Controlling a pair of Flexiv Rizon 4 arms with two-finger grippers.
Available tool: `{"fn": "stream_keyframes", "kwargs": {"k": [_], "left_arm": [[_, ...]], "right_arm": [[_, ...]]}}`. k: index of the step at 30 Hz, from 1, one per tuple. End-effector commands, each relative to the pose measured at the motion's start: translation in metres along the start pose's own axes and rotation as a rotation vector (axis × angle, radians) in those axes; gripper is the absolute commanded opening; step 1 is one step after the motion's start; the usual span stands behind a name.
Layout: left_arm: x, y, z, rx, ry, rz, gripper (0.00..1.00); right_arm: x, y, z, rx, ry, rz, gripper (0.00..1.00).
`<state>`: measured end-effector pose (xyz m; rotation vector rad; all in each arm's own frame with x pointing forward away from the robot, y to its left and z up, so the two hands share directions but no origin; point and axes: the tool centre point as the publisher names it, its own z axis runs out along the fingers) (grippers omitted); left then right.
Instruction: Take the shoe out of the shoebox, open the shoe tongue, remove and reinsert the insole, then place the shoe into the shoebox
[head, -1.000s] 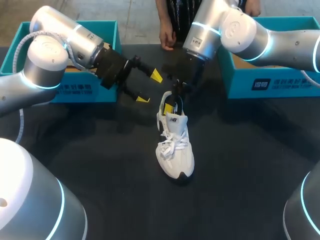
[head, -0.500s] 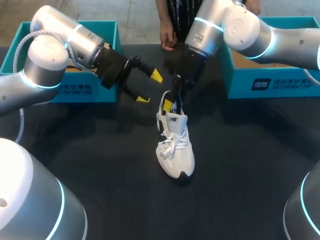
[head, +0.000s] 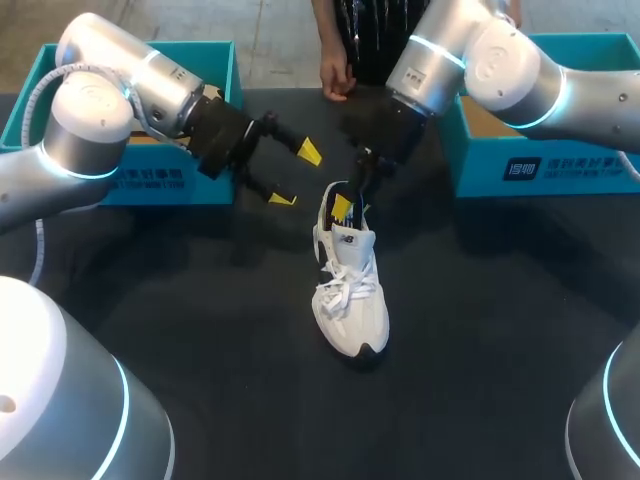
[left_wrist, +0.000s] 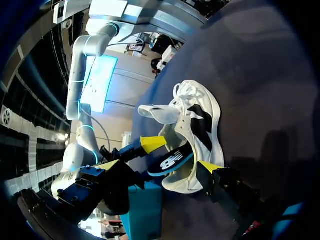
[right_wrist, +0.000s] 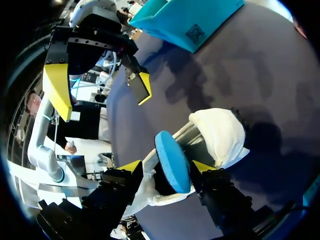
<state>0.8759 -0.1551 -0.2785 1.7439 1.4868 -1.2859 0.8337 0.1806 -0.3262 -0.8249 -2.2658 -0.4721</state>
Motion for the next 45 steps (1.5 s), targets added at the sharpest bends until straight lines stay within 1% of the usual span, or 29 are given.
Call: {"fn": "stream_keyframes", "kwargs": {"k": [1, 4, 5, 10, 11, 13, 14, 15, 16, 23, 26, 41, 45], "left_arm": [[-0.002, -0.005, -0.002, -0.018, 0.01, -0.003, 1.0], [-0.002, -0.004, -0.005, -0.023, 0.016, -0.008, 1.0], [-0.002, -0.005, -0.006, -0.024, 0.017, -0.008, 1.0], [-0.002, -0.005, -0.006, -0.024, 0.017, -0.008, 1.0], [-0.002, -0.005, -0.006, -0.024, 0.017, -0.008, 1.0], [-0.002, -0.005, -0.006, -0.024, 0.017, -0.008, 1.0], [-0.002, -0.005, -0.006, -0.024, 0.017, -0.008, 1.0], [-0.002, -0.005, -0.006, -0.024, 0.017, -0.008, 1.0], [-0.002, -0.005, -0.006, -0.024, 0.017, -0.008, 1.0], [-0.002, -0.005, -0.006, -0.024, 0.017, -0.008, 1.0], [-0.002, -0.005, -0.006, -0.024, 0.017, -0.008, 1.0], [-0.002, -0.005, -0.006, -0.024, 0.017, -0.008, 1.0], [-0.002, -0.005, -0.006, -0.024, 0.017, -0.008, 1.0]], "right_arm": [[0.001, -0.008, 0.001, -0.045, 0.002, 0.002, 0.56], [-0.001, -0.007, 0.002, -0.061, 0.007, 0.0, 0.54], [-0.001, -0.007, 0.003, -0.064, 0.009, 0.001, 0.5], [-0.004, -0.005, 0.005, -0.094, 0.017, 0.009, 0.44], [-0.004, -0.005, 0.006, -0.097, 0.017, 0.013, 0.4], [-0.006, -0.004, 0.006, -0.109, 0.017, 0.018, 0.31], [-0.006, -0.004, 0.005, -0.11, 0.016, 0.018, 0.2], [-0.006, -0.003, 0.005, -0.113, 0.014, 0.021, 0.05], [-0.006, -0.003, 0.004, -0.115, 0.014, 0.022, 0.0], [-0.005, -0.003, -0.003, -0.13, -0.001, 0.023, 0.0], [-0.004, -0.001, -0.007, -0.153, -0.002, 0.016, 0.0], [-0.009, 0.012, -0.022, -0.161, -0.006, -0.021, 0.0], [-0.01, 0.014, -0.024, -0.148, -0.006, -0.032, 0.0]]}}
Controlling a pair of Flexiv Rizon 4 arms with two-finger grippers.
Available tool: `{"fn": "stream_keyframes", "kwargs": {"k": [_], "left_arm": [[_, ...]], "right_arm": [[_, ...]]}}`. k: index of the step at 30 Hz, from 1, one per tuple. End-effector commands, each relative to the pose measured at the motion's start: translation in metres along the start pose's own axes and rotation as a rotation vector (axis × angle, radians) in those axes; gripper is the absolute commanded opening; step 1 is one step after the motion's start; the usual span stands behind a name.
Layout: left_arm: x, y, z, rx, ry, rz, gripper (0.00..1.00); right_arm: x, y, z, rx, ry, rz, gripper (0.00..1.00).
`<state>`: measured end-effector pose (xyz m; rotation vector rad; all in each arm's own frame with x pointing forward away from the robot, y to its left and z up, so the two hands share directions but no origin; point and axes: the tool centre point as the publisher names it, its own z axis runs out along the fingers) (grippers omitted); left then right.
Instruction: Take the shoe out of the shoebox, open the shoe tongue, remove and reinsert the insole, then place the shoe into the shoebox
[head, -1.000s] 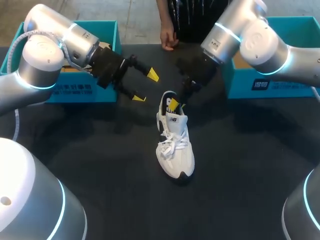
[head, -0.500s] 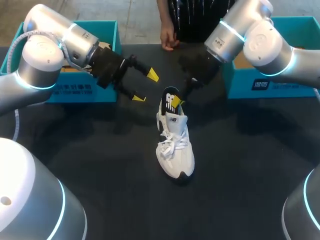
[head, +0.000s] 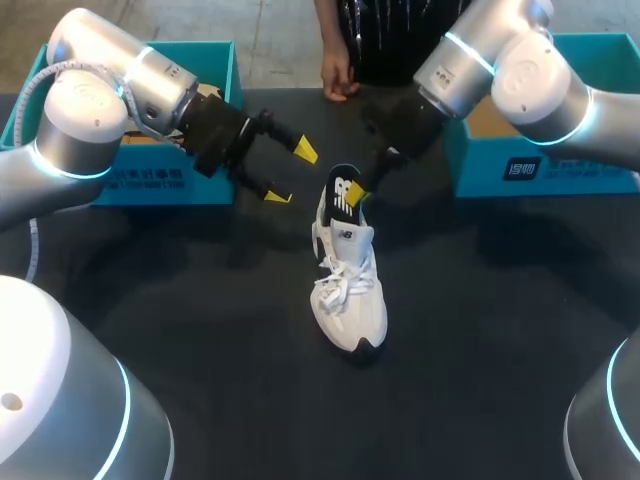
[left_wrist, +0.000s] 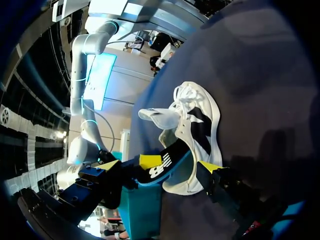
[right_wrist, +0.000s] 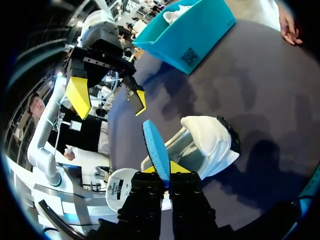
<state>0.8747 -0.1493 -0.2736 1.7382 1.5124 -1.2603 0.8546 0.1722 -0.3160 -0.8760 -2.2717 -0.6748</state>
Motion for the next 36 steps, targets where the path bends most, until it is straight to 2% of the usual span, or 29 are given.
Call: {"fn": "stream_keyframes", "kwargs": {"k": [1, 12, 14, 16, 17, 29, 36], "left_arm": [[0.0, -0.001, 0.0, -0.003, 0.003, 0.001, 1.0], [0.0, -0.001, 0.0, -0.003, 0.003, 0.001, 1.0], [0.0, -0.001, 0.0, -0.003, 0.003, 0.001, 1.0], [0.0, -0.001, 0.0, -0.003, 0.003, 0.001, 1.0], [0.0, -0.001, 0.0, -0.003, 0.003, 0.001, 1.0], [0.0, -0.001, 0.0, -0.003, 0.003, 0.001, 1.0], [0.0, -0.001, 0.0, -0.003, 0.003, 0.001, 1.0]], "right_arm": [[-0.001, 0.005, -0.001, 0.019, 0.003, -0.003, 0.0], [-0.002, 0.004, -0.003, 0.053, 0.008, -0.014, 0.03], [-0.003, 0.002, -0.002, 0.05, 0.015, -0.012, 0.11], [-0.003, 0.001, -0.001, 0.039, 0.018, -0.011, 0.29], [-0.003, 0.001, 0.0, 0.036, 0.019, -0.01, 0.32], [-0.005, -0.011, 0.013, -0.034, 0.025, 0.024, 0.35], [-0.003, -0.015, 0.021, -0.057, 0.03, 0.038, 0.33]]}}
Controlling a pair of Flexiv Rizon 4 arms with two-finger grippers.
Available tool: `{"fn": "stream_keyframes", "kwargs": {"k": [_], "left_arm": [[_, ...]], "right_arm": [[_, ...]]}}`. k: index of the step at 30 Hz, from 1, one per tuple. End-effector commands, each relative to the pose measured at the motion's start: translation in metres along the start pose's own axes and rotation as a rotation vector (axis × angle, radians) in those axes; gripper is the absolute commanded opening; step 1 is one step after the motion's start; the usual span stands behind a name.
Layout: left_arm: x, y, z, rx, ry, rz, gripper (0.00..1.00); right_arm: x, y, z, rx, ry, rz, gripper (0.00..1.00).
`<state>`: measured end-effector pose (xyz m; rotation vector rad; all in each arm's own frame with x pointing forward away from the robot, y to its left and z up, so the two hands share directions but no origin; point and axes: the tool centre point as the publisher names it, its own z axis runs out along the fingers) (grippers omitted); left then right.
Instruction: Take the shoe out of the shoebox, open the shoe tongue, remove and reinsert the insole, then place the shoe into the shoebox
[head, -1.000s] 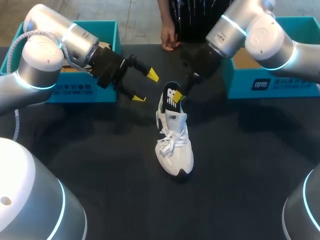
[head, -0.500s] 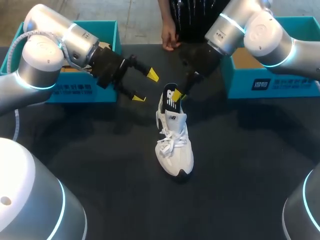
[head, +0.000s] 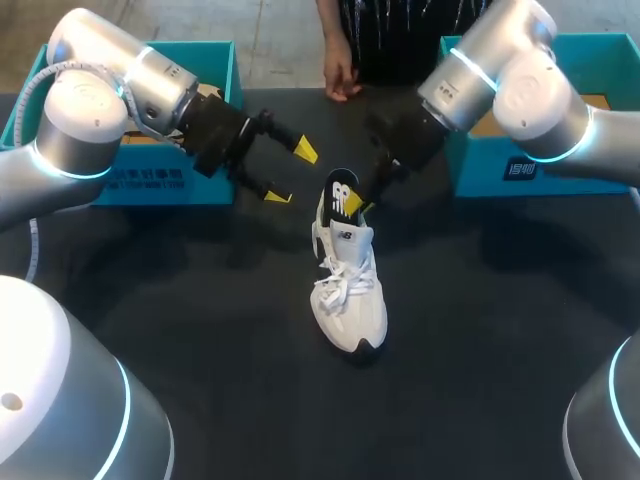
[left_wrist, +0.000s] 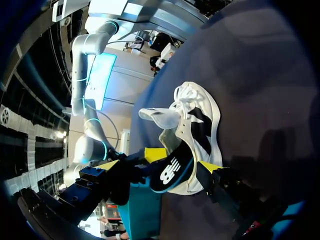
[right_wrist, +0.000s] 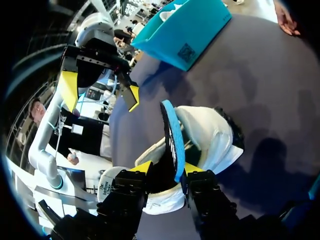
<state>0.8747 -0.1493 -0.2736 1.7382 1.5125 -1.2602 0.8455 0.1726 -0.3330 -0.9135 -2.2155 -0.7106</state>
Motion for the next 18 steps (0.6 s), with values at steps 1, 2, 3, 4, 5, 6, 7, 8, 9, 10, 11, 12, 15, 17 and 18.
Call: {"fn": "stream_keyframes", "kwargs": {"k": [1, 2, 3, 4, 5, 6, 7, 8, 9, 10, 11, 12, 15, 17, 18], "left_arm": [[0.0, -0.001, 0.0, -0.003, 0.003, 0.001, 1.0], [0.0, -0.001, 0.0, -0.003, 0.003, 0.001, 1.0], [0.0, -0.001, 0.0, -0.003, 0.003, 0.001, 1.0], [0.0, -0.001, 0.0, -0.003, 0.003, 0.001, 1.0], [0.0, -0.001, 0.0, -0.003, 0.003, 0.001, 1.0], [0.0, -0.001, 0.0, -0.003, 0.003, 0.001, 1.0], [0.0, -0.001, 0.0, -0.003, 0.003, 0.001, 1.0], [0.0, -0.001, 0.0, -0.003, 0.003, 0.001, 1.0], [0.0, -0.001, 0.0, -0.003, 0.003, 0.001, 1.0], [0.0, -0.001, 0.0, -0.003, 0.003, 0.001, 1.0], [0.0, -0.001, 0.0, -0.003, 0.003, 0.001, 1.0], [0.0, -0.001, 0.0, -0.003, 0.003, 0.001, 1.0], [0.0, -0.001, 0.0, -0.003, 0.003, 0.001, 1.0], [0.0, -0.001, 0.0, -0.003, 0.003, 0.001, 1.0], [0.0, -0.001, 0.0, -0.003, 0.003, 0.001, 1.0]], "right_arm": [[0.002, -0.006, 0.007, -0.023, 0.0, 0.003, 0.33], [0.002, -0.007, 0.009, -0.027, 0.005, 0.005, 0.33], [0.002, -0.007, 0.011, -0.027, 0.007, 0.007, 0.33], [0.001, -0.007, 0.013, -0.028, 0.013, 0.01, 0.32], [0.0, -0.008, 0.015, -0.028, 0.016, 0.012, 0.32], [-0.001, -0.008, 0.017, -0.029, 0.019, 0.014, 0.31], [-0.001, -0.008, 0.017, -0.029, 0.02, 0.014, 0.3], [-0.001, -0.008, 0.018, -0.032, 0.021, 0.016, 0.29], [-0.002, -0.009, 0.018, -0.035, 0.021, 0.018, 0.26], [-0.002, -0.009, 0.019, -0.037, 0.02, 0.019, 0.22], [-0.003, -0.009, 0.019, -0.039, 0.021, 0.021, 0.18], [-0.003, -0.009, 0.019, -0.039, 0.021, 0.022, 0.17], [-0.006, -0.007, 0.019, -0.015, 0.03, 0.022, 0.04], [-0.008, -0.005, 0.019, 0.008, 0.036, 0.022, 0.0], [-0.008, -0.005, 0.02, 0.023, 0.041, 0.026, 0.0]]}}
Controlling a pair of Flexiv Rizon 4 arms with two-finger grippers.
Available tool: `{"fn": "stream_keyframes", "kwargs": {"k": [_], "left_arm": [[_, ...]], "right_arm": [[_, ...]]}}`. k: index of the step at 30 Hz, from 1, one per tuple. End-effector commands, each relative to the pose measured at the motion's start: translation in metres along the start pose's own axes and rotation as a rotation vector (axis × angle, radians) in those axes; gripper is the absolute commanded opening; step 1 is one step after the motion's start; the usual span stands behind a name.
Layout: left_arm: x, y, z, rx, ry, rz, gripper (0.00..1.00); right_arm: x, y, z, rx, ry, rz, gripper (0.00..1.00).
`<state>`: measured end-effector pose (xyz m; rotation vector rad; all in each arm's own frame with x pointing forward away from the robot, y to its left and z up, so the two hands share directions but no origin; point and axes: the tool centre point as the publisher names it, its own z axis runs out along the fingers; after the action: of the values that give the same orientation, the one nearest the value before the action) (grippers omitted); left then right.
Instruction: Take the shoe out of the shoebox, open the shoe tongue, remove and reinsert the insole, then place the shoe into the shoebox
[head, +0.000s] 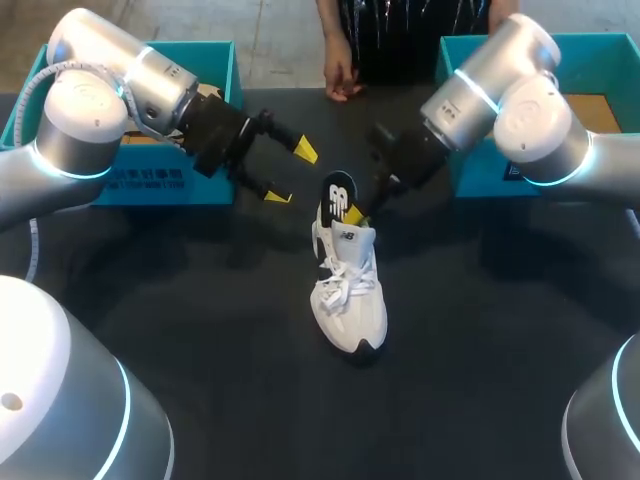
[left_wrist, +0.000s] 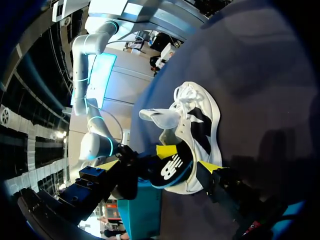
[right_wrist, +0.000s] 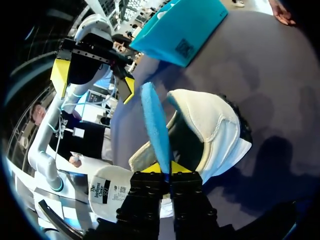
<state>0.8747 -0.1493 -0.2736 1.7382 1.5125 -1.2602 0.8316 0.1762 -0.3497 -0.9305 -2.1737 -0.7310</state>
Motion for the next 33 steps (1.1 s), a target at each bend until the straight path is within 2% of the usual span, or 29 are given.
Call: {"fn": "stream_keyframes", "kwargs": {"k": [1, 13, 21, 22, 24, 27, 33], "left_arm": [[0.0, -0.001, 0.0, -0.003, 0.003, 0.001, 1.0], [0.0, -0.001, 0.0, -0.003, 0.003, 0.001, 1.0], [0.0, -0.001, 0.0, -0.003, 0.003, 0.001, 1.0], [0.0, -0.001, 0.0, -0.003, 0.003, 0.001, 1.0], [0.0, -0.001, 0.0, -0.003, 0.003, 0.001, 1.0], [0.0, -0.001, 0.0, -0.003, 0.003, 0.001, 1.0], [0.0, -0.001, 0.0, -0.003, 0.003, 0.001, 1.0]], "right_arm": [[-0.006, 0.006, 0.002, 0.05, 0.015, 0.007, 0.0], [-0.001, -0.009, 0.011, 0.167, 0.05, 0.05, 0.0], [0.002, -0.016, 0.019, 0.191, 0.059, 0.068, 0.0], [0.003, -0.016, 0.019, 0.189, 0.058, 0.07, 0.06], [0.003, -0.017, 0.017, 0.174, 0.047, 0.069, 0.29], [0.006, -0.014, 0.011, 0.158, 0.022, 0.062, 0.37], [0.011, -0.005, 0.001, 0.153, -0.012, 0.042, 0.39]]}}
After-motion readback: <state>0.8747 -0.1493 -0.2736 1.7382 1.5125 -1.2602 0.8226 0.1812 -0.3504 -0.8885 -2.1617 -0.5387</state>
